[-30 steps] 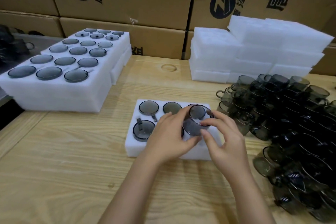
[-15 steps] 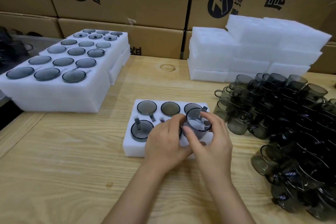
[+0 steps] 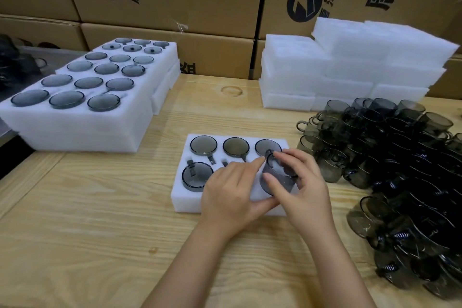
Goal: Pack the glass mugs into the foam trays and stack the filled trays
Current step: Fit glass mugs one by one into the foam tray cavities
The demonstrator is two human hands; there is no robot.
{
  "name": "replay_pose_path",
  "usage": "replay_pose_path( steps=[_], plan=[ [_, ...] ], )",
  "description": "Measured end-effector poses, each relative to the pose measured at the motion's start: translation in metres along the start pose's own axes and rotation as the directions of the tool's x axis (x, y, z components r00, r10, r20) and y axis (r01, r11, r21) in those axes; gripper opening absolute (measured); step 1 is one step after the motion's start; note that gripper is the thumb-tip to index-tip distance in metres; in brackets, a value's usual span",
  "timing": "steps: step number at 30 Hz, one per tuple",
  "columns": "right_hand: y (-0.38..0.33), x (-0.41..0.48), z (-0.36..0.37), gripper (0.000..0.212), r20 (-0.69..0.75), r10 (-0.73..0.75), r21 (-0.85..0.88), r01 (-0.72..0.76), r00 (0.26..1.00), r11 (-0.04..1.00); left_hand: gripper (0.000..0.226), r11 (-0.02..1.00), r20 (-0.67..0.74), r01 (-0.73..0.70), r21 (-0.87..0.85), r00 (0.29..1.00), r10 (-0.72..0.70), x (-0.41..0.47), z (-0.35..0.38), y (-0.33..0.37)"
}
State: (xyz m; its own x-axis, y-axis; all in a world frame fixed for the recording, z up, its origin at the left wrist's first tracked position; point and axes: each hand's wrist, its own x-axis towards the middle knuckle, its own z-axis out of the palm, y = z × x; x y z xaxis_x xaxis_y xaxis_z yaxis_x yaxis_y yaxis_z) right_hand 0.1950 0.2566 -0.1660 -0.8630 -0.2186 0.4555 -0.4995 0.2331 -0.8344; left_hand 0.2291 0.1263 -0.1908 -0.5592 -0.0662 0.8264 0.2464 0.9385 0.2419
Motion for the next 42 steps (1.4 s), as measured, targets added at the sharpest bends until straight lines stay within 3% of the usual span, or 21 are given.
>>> replay_pose_path(
  steps=[11, 15, 23, 29, 32, 34, 38, 42],
  plan=[
    [0.009, 0.009, -0.012, 0.052, 0.201, -0.034, 0.042, 0.026, 0.979, 0.999, 0.055, 0.997, 0.169, 0.012, -0.08, 0.986, 0.001, 0.0, -0.005, -0.001],
    [0.011, 0.014, -0.01, 0.046, 0.255, -0.079, -0.035, 0.091, 0.964, 0.995, 0.049, 0.992, 0.198, 0.052, -0.115, 0.98, -0.028, 0.001, -0.009, -0.001],
    [0.015, 0.015, -0.006, 0.049, 0.294, -0.129, -0.176, 0.186, 0.947, 0.967, 0.042, 0.961, 0.139, 0.208, -0.182, 0.973, -0.184, 0.004, -0.011, 0.003],
    [0.015, 0.013, -0.009, 0.052, 0.307, -0.137, -0.203, 0.206, 0.942, 0.957, 0.041, 0.991, 0.181, 0.037, -0.131, 0.983, -0.012, 0.002, -0.01, -0.001],
    [0.016, 0.007, -0.009, 0.056, 0.308, -0.122, -0.294, 0.216, 0.944, 0.931, 0.042, 0.992, 0.177, 0.028, -0.127, 0.984, -0.005, 0.003, -0.01, -0.002],
    [0.016, 0.003, -0.007, 0.056, 0.287, -0.132, -0.376, 0.239, 0.949, 0.895, 0.044, 0.994, 0.17, 0.051, -0.099, 0.985, -0.034, 0.003, -0.01, -0.001],
    [0.012, 0.001, -0.005, 0.056, 0.252, -0.125, -0.46, 0.232, 0.96, 0.857, 0.047, 0.966, 0.17, 0.254, -0.05, 0.955, -0.242, 0.006, -0.011, 0.003],
    [0.008, 0.005, -0.007, 0.058, 0.26, -0.066, -0.462, 0.185, 0.963, 0.867, 0.045, 0.98, 0.206, 0.197, -0.04, 0.961, -0.185, 0.008, -0.012, 0.005]
  ],
)
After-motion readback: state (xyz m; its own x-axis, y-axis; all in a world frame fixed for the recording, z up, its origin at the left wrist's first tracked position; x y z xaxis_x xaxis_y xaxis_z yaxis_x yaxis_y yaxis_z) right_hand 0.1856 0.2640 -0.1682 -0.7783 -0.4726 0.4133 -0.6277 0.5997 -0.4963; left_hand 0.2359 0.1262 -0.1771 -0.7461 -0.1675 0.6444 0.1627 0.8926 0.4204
